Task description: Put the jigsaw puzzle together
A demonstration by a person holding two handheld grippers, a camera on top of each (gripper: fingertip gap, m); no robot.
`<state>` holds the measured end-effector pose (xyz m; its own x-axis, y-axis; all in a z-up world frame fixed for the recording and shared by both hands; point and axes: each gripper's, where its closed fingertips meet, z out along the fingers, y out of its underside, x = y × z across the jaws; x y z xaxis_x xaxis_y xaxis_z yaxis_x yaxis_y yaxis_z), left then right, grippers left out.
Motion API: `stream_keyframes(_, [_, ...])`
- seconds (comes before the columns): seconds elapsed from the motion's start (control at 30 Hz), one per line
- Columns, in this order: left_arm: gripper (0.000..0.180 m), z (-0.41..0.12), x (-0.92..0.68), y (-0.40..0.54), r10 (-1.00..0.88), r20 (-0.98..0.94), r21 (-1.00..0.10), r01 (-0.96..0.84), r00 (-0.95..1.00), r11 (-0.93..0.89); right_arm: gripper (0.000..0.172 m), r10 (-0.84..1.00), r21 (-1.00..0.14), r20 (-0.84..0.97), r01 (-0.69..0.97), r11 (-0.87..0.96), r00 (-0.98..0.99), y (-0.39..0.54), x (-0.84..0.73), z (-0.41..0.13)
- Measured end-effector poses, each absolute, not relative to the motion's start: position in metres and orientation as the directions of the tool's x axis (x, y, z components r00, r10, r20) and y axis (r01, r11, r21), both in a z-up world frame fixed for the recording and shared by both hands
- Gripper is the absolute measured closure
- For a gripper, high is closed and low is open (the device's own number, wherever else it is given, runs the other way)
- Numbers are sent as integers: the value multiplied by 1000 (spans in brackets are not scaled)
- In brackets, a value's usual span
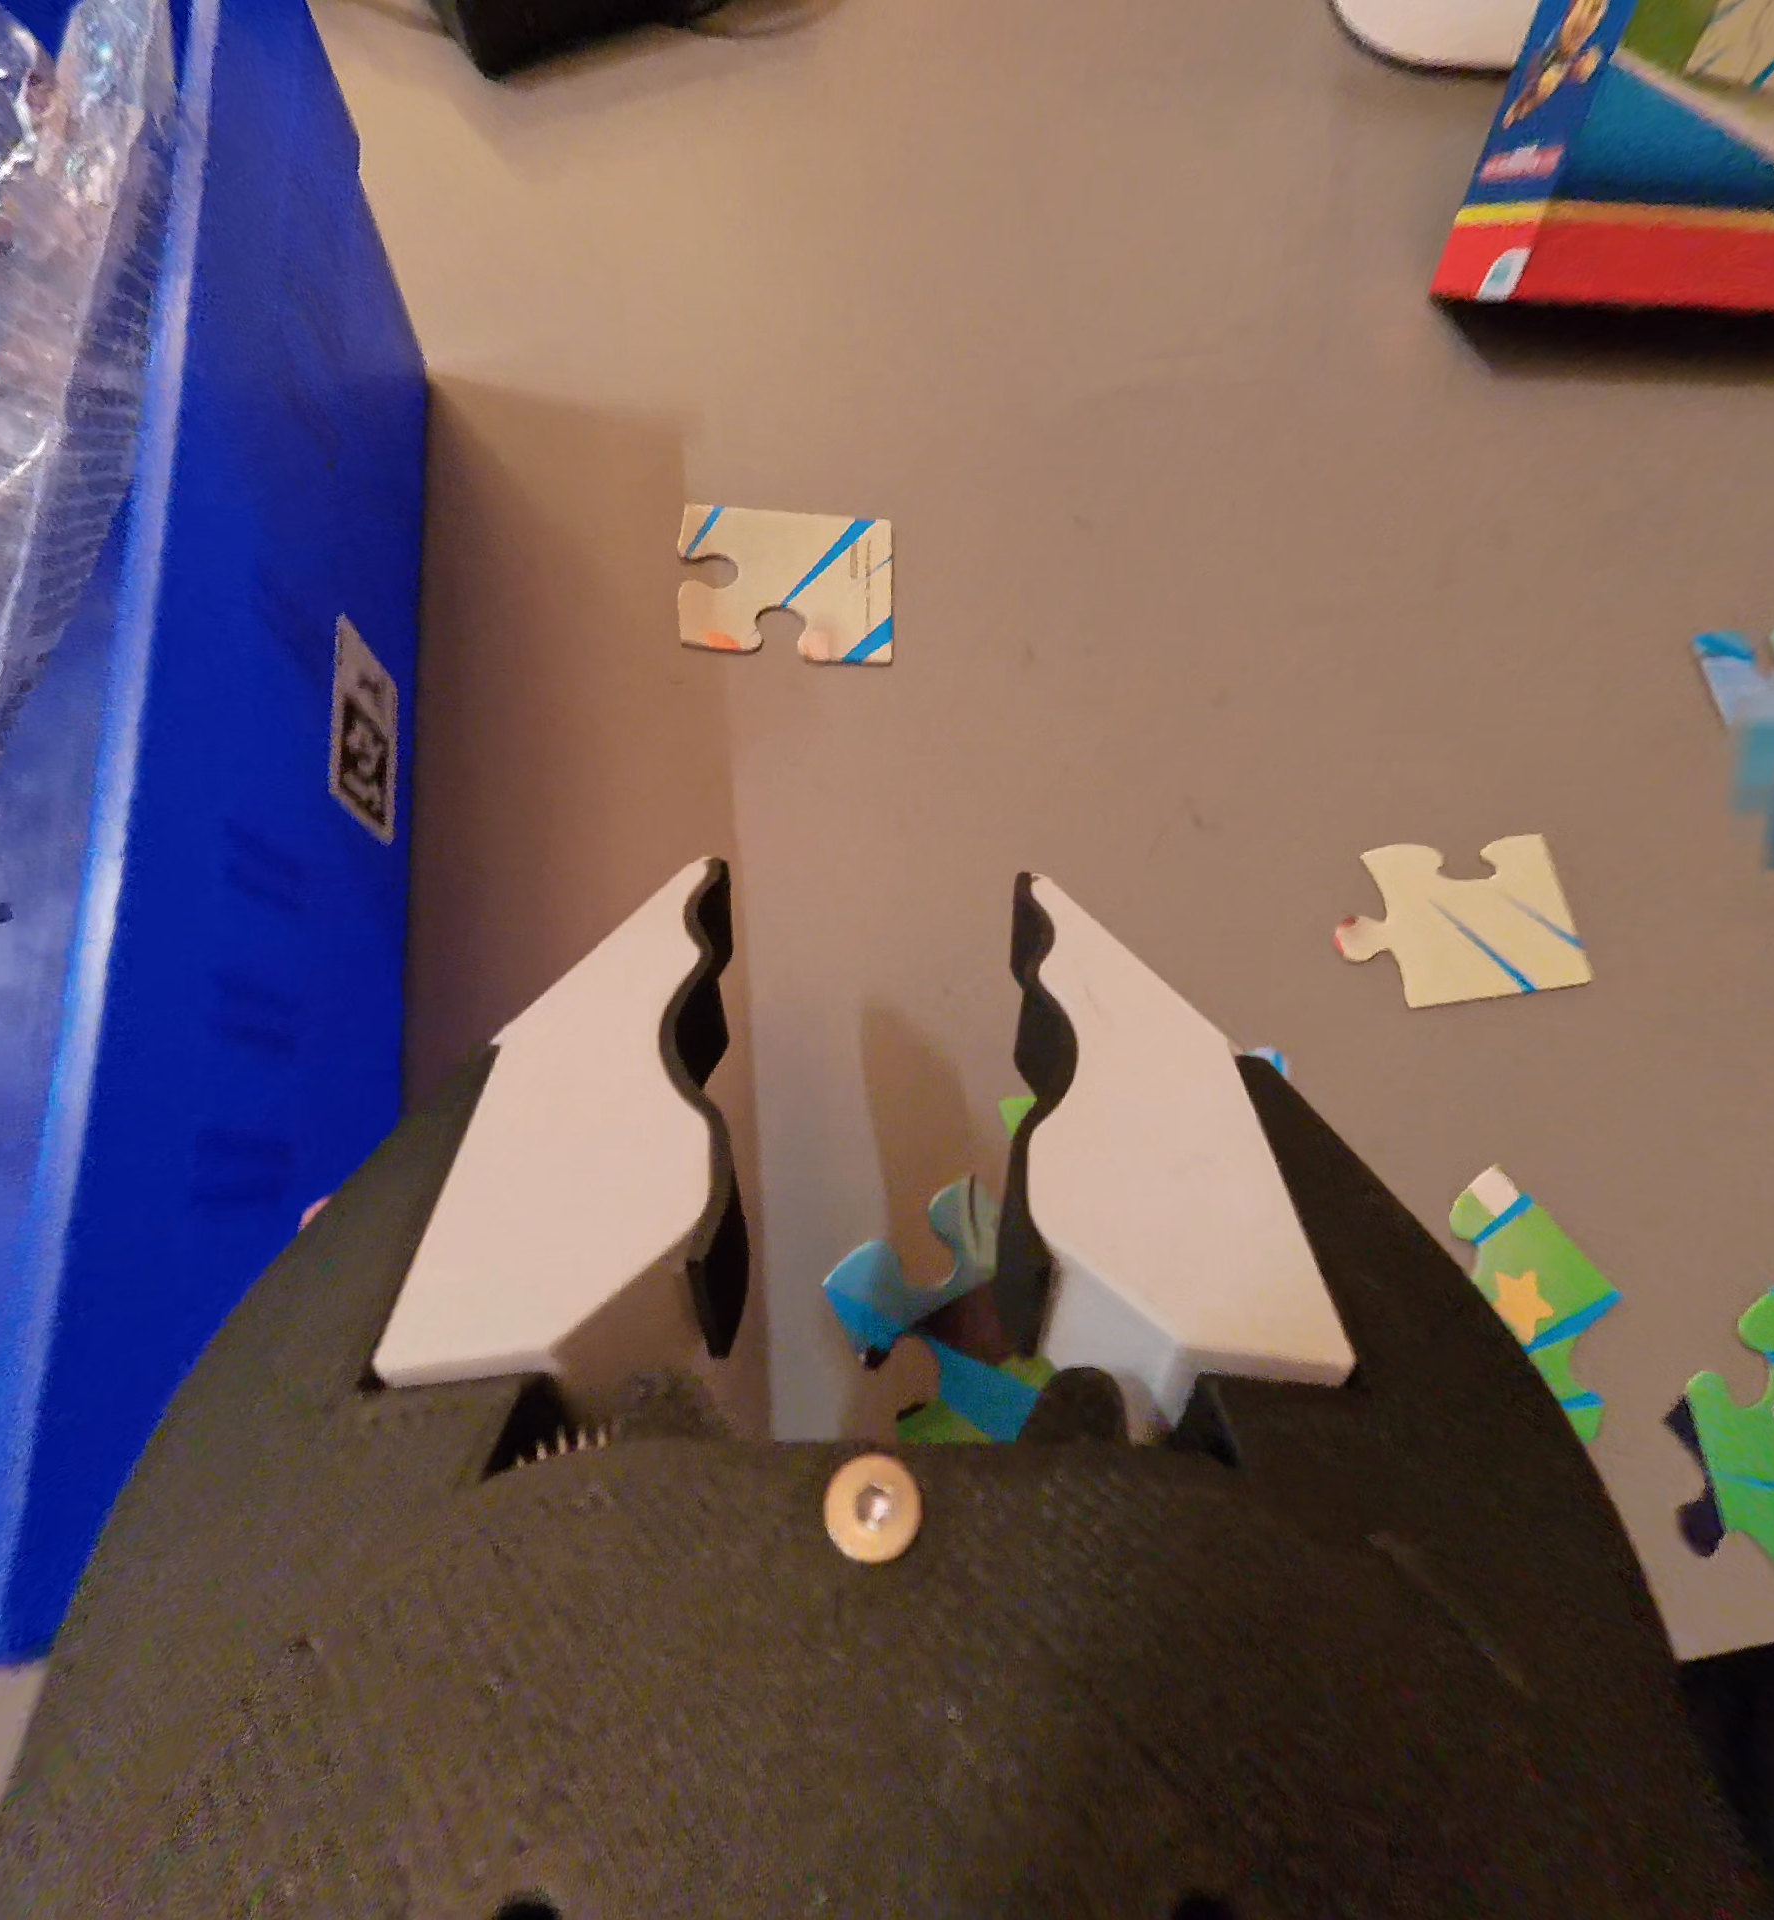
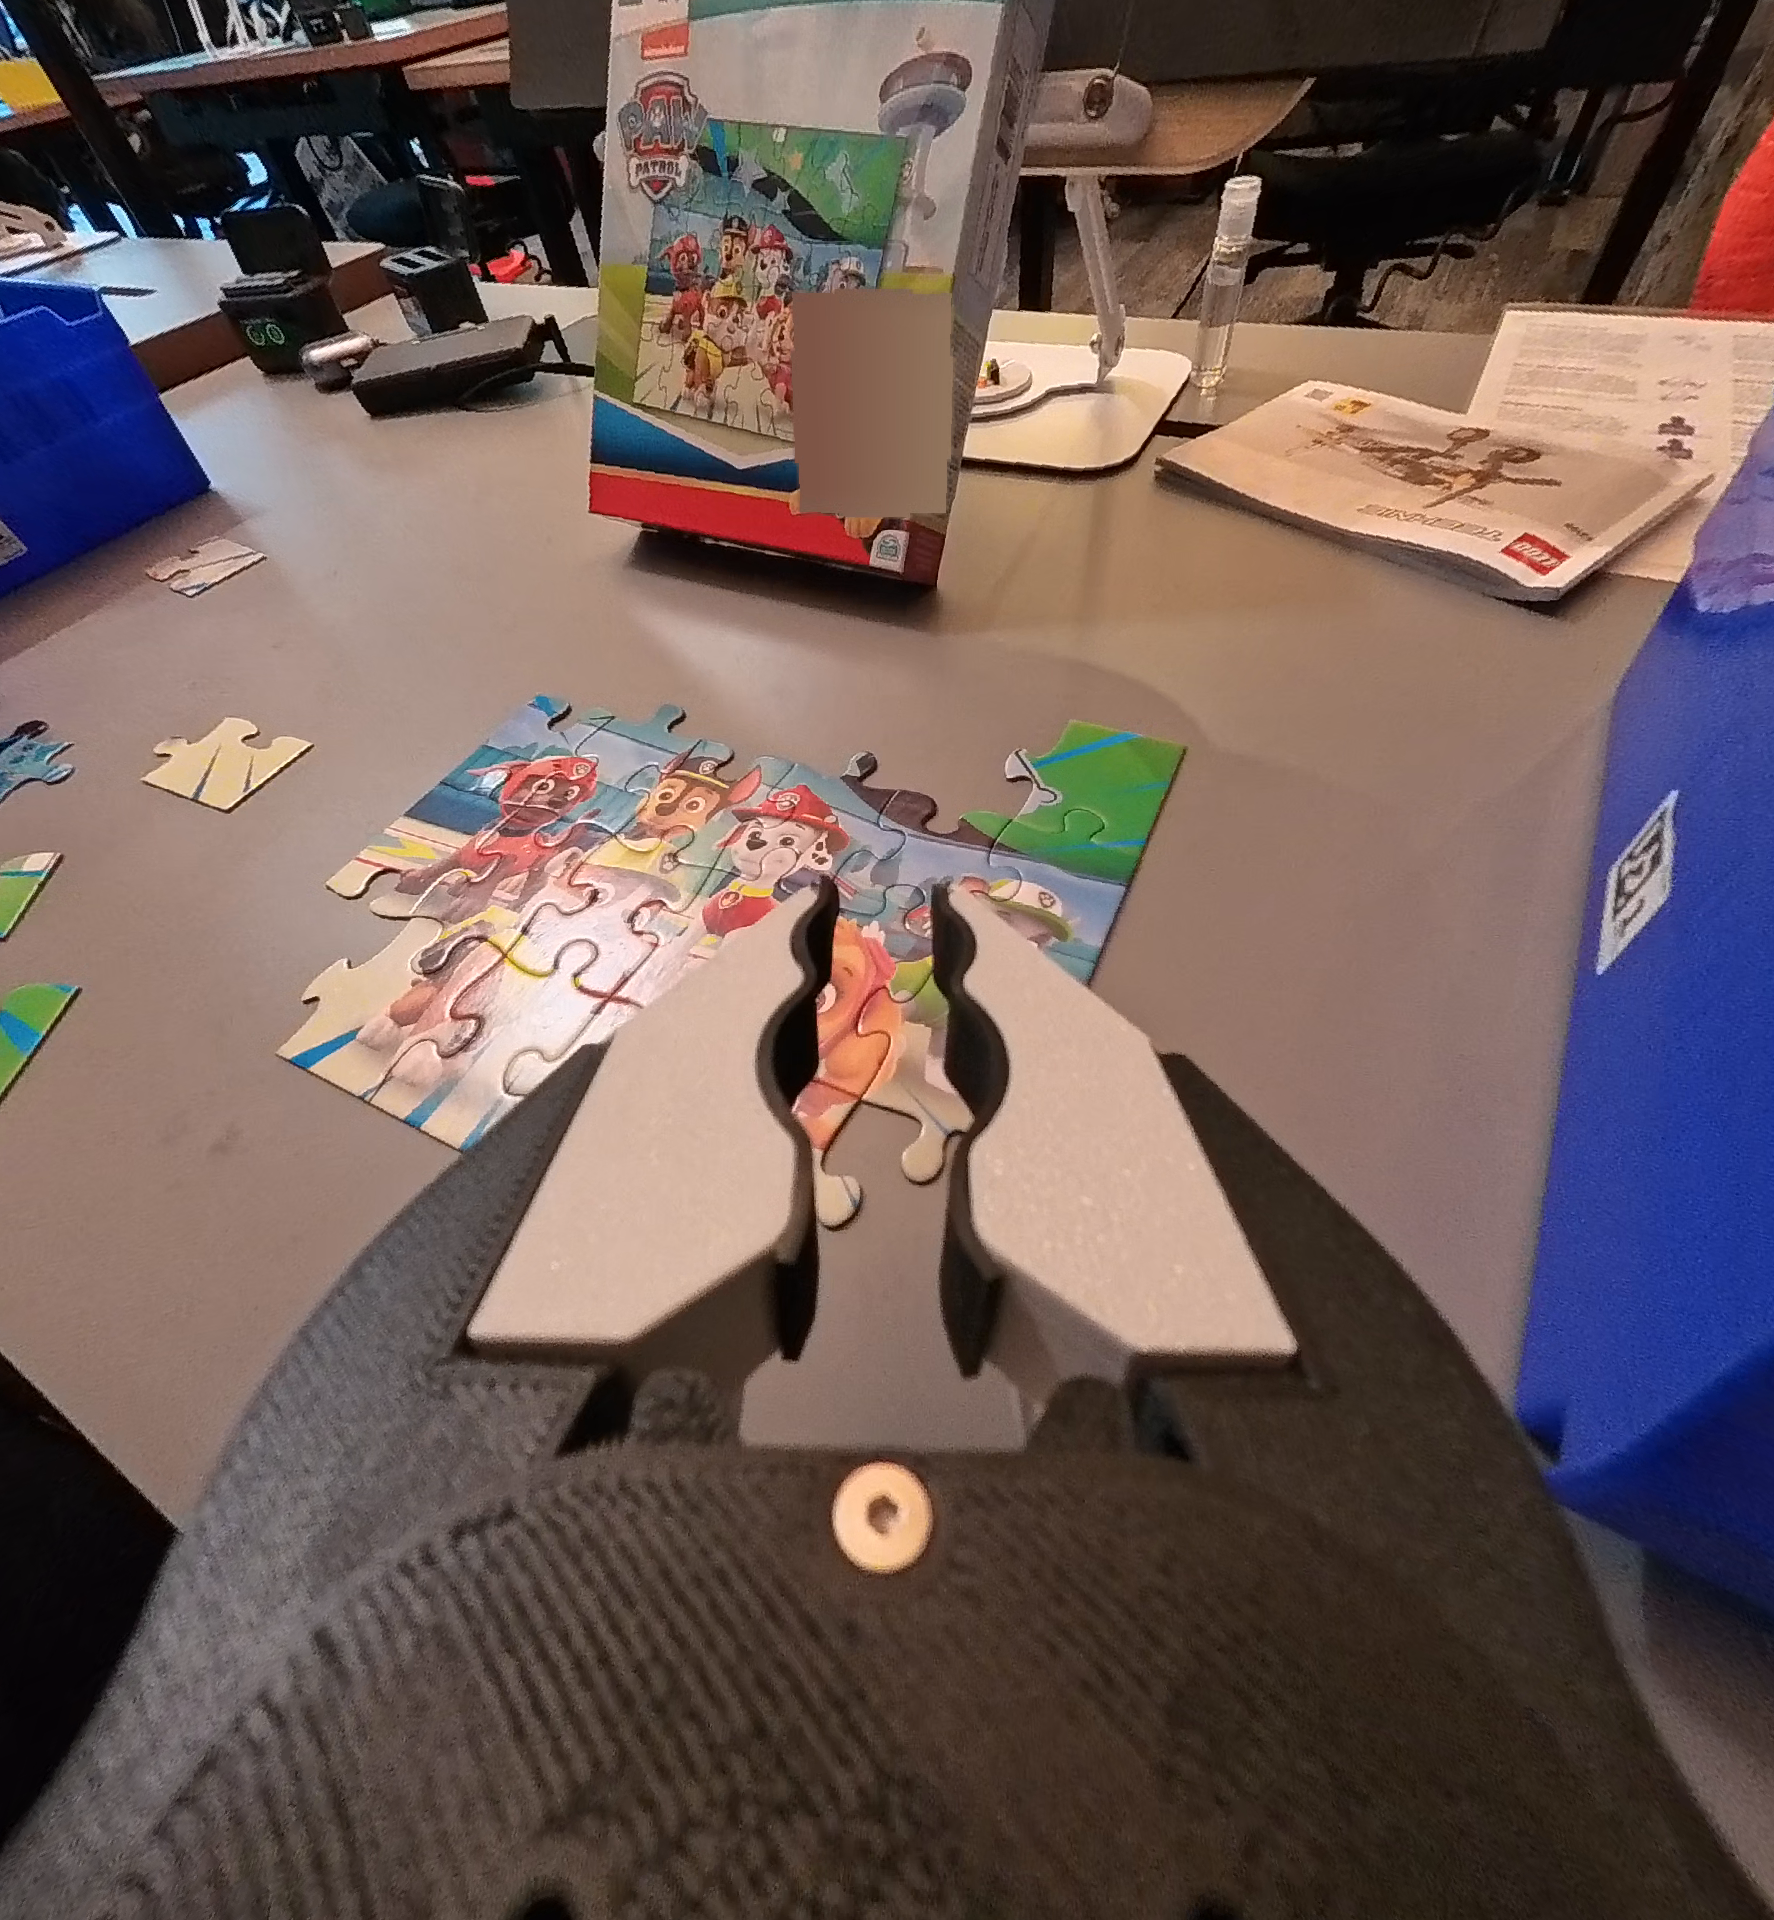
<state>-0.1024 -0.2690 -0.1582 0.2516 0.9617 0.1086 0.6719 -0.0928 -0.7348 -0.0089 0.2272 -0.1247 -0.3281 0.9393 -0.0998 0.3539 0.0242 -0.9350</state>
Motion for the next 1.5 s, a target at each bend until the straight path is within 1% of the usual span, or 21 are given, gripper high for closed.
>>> stream_keyframes(0.1, [125, -158, -116, -255, 947, 144, -747, 659, 287, -86, 155, 938, -935, -105, 353, 20, -331, 227, -9, -125])
stream_keyframes(0.27, [113, -171, -153, -245, 949, 52, -729, 661, 312, -177, 155, 940, -938, -100, 346, 20, -327, 228, -8, -123])
stream_keyframes(0.37, [108, -180, -176, -241, 949, 31, -719, 667, 312, -196, 155, 943, -939, -104, 344, 11, -316, 231, -6, -123])
stream_keyframes(0.63, [104, -208, -208, -247, 960, 6, -657, 725, 280, -208, 155, 946, -939, -131, 345, -22, -298, 239, -4, -124])
stream_keyframes(0.7, [105, -213, -208, -246, 960, 22, -641, 741, 281, -202, 155, 945, -938, -133, 345, -23, -299, 239, -5, -125])
stream_keyframes(0.73, [108, -212, -208, -246, 961, 35, -643, 742, 276, -190, 155, 945, -938, -133, 346, -22, -300, 239, -6, -125])
stream_keyframes(0.8, [117, -212, -208, -248, 961, 37, -640, 744, 275, -189, 155, 944, -937, -135, 348, -23, -302, 238, -7, -126])
stream_keyframes(0.83, [126, -211, -207, -247, 960, 42, -639, 746, 278, -188, 155, 943, -937, -136, 349, -23, -303, 238, -8, -126])
stream_keyframes(0.9, [136, -211, -205, -246, 958, 47, -638, 746, 285, -190, 155, 941, -936, -140, 350, -26, -307, 236, -10, -127])
stream_keyframes(0.93, [139, -211, -204, -246, 957, 47, -637, 746, 287, -192, 155, 940, -936, -142, 350, -26, -309, 236, -10, -127])
stream_keyframes(1.23, [140, -210, -198, -240, 947, 40, -621, 750, 319, -227, 155, 940, -937, -137, 349, -21, -311, 235, -12, -126])
stream_keyframes(1.5, [140, -188, -189, -223, 929, 15, -656, 705, 370, -270, 155, 940, -937, -140, 348, -24, -312, 235, -12, -126])
